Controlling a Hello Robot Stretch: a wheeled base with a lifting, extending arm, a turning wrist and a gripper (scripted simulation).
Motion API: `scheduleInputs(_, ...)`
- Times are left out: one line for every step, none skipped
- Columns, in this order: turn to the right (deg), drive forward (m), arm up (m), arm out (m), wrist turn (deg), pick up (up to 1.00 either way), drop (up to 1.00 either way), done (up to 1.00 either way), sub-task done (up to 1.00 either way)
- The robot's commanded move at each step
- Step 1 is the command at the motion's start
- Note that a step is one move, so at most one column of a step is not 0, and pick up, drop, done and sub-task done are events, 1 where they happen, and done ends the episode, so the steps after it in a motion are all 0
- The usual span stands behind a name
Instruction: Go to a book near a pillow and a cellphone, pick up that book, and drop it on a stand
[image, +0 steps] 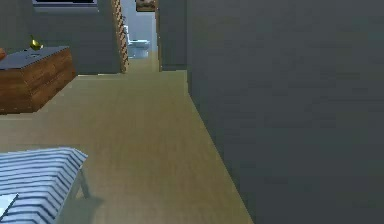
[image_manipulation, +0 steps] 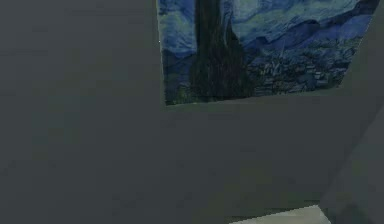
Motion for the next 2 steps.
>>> scheduleInputs(-9.0,0.0,0.0,0.0,0.0,0.0,0.0,0.0,0.0)
scheduleInputs(0.0,1.0,0.0,0.0,0.0,0.0,0.0,0.0,0.0)
